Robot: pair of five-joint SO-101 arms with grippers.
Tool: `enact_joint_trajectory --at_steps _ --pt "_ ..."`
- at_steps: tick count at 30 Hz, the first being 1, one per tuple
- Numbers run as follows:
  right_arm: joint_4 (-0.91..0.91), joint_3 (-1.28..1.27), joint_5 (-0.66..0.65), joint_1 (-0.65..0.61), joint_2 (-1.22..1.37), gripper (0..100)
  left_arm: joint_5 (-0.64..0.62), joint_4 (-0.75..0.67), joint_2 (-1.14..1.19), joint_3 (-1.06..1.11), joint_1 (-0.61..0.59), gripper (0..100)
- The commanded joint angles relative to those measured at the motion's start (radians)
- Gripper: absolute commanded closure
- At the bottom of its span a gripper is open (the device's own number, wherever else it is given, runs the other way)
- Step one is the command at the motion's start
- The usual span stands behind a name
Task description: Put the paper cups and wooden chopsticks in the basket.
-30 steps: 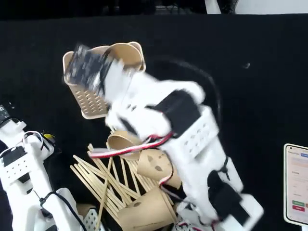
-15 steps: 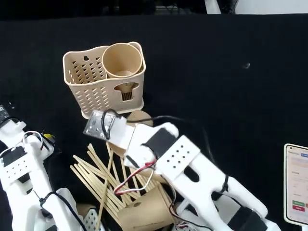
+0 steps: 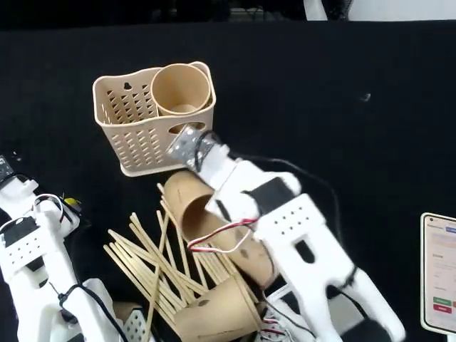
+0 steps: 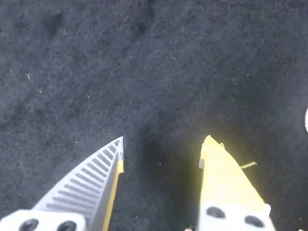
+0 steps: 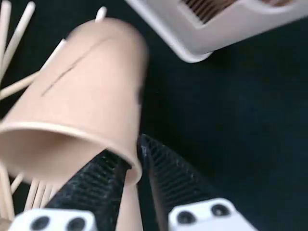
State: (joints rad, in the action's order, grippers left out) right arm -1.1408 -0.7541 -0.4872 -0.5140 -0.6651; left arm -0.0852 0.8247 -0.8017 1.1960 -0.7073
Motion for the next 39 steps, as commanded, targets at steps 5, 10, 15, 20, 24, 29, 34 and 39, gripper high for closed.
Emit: enact_joint_trajectory --at_steps 5,10,15,20,24,29,34,39 --pt "-0.186 0.344 0.006 0.026 -0.232 98.8 -0.006 -0.012 -0.018 -0.004 0.005 74" --pt "-0.17 0.593 0.072 0.026 -0.183 98.8 -0.006 -0.012 -0.017 -0.004 0.005 74" --pt "-0.109 0.889 0.17 0.026 0.012 98.8 -0.006 -0.012 -0.015 -0.004 0.005 74" --pt "-0.127 1.178 0.192 0.032 0.291 98.8 -0.006 -0.012 -0.014 -0.004 0.005 74" --pt "-0.169 1.389 0.195 0.064 0.492 98.8 -0.006 -0.012 -0.021 0.007 0.007 74" --pt "-0.275 1.57 0.195 0.087 0.7 98.8 -0.006 -0.012 -0.021 0.007 0.007 74" --pt "-0.328 1.676 0.195 0.086 0.842 98.1 -0.006 -0.012 -0.021 0.007 0.008 74" --pt "-0.417 1.822 0.278 0.087 0.871 79.1 -0.006 -0.012 -0.021 0.007 0.005 74"
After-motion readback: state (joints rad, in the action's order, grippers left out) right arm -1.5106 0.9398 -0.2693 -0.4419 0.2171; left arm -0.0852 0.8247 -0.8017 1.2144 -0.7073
